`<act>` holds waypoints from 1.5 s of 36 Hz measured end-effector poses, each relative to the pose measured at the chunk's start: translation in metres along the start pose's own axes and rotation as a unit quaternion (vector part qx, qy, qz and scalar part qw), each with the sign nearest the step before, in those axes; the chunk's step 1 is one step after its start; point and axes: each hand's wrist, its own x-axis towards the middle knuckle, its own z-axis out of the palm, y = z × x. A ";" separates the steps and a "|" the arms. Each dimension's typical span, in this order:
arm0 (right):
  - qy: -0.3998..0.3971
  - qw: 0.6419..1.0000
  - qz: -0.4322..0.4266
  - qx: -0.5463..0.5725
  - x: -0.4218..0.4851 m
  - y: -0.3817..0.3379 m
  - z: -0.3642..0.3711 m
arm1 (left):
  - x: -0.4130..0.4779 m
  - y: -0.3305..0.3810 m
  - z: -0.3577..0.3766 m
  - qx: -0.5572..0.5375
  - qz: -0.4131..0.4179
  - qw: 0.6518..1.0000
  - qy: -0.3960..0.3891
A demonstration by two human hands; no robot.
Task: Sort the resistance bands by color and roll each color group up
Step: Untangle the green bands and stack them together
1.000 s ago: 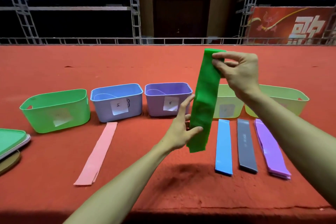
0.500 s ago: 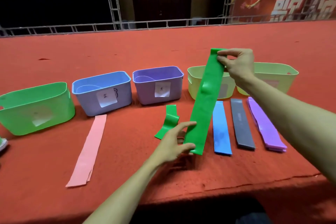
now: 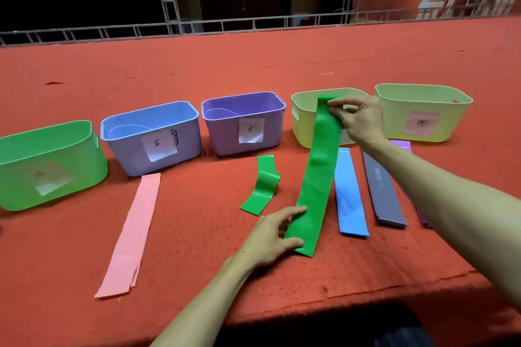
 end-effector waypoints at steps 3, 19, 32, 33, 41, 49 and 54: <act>-0.016 1.000 -0.024 -0.009 -0.004 0.001 0.001 | 0.002 0.001 -0.010 0.075 0.011 0.996 -0.040; -0.072 0.996 -0.050 0.015 -0.028 0.006 0.004 | 0.000 -0.030 -0.102 0.383 0.006 0.923 -0.042; -0.142 0.977 -0.149 -0.052 -0.041 -0.011 0.002 | 0.008 -0.036 -0.096 0.318 0.037 0.942 0.099; -0.149 0.976 -0.151 -0.046 -0.041 -0.013 0.000 | 0.010 -0.033 -0.097 0.299 0.042 0.946 0.121; -0.156 0.982 -0.080 0.070 -0.041 -0.043 -0.008 | 0.026 0.027 -0.112 0.193 0.056 0.946 0.255; -0.169 0.973 -0.092 0.125 -0.039 -0.088 -0.022 | 0.034 0.098 -0.132 0.096 0.048 0.942 0.318; -0.177 0.967 -0.131 0.128 -0.039 -0.115 -0.033 | 0.037 0.143 -0.139 0.037 0.084 0.931 0.353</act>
